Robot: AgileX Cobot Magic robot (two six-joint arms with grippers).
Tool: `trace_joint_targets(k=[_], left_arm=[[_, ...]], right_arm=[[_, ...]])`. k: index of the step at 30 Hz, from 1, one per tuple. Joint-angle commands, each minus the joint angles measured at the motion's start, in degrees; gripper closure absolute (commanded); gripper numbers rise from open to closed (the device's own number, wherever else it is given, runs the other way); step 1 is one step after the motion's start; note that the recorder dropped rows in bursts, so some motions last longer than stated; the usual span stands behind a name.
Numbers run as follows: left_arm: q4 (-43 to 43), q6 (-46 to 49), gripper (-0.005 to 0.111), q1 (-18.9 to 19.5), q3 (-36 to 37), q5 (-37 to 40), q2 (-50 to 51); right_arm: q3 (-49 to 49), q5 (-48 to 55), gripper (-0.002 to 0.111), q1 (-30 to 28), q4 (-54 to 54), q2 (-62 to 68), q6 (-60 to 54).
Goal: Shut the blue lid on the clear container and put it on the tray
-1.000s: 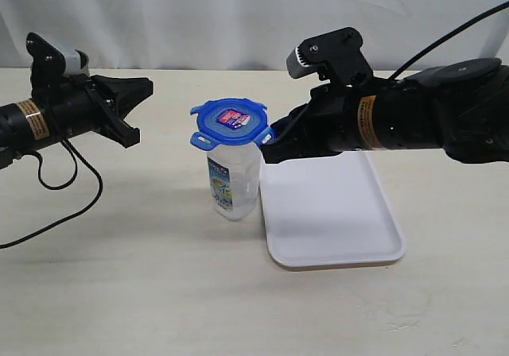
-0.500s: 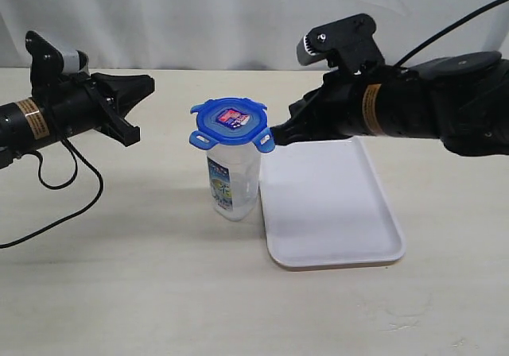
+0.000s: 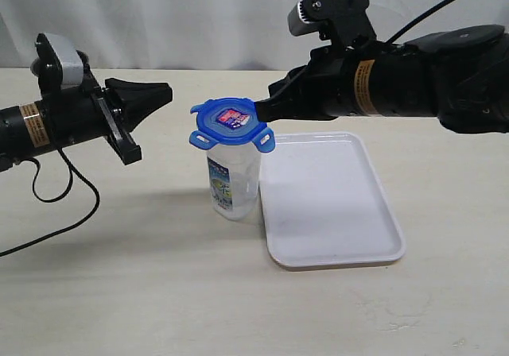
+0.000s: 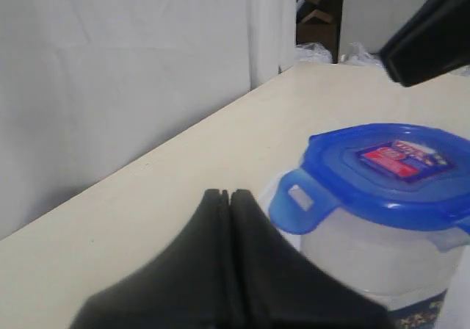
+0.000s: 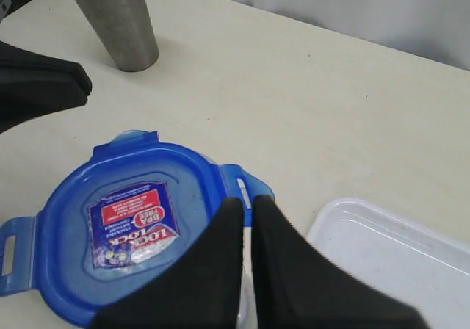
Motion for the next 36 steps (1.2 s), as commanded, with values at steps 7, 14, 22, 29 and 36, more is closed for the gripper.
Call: trace_joint_targets(k=[7, 14, 22, 29, 36], left_arm=[[3.56, 0.69, 0.107, -0.05, -0.01, -1.53, -0.48], [4.51, 2.16, 0.107, -1.67, 0.01, -1.53, -0.48], [6.14, 2.16, 0.107, -2.75, 0.01, -1.53, -0.48], [7.52, 2.16, 0.107, -2.75, 0.39, -1.53, -2.28], [8.92, 2.16, 0.107, -2.75, 0.39, -1.53, -2.56]], right_arm=[[1.39, -0.94, 0.104, -0.04, -0.25, -0.03, 0.64], [3.11, -2.84, 0.104, -0.04, -0.25, -0.03, 0.64], [3.11, -1.74, 0.104, -0.04, -0.25, -0.03, -0.85], [2.98, -0.57, 0.104, -0.04, -0.25, -0.03, -2.88], [0.30, -3.51, 0.104, -0.04, -0.25, -0.13, -3.47]])
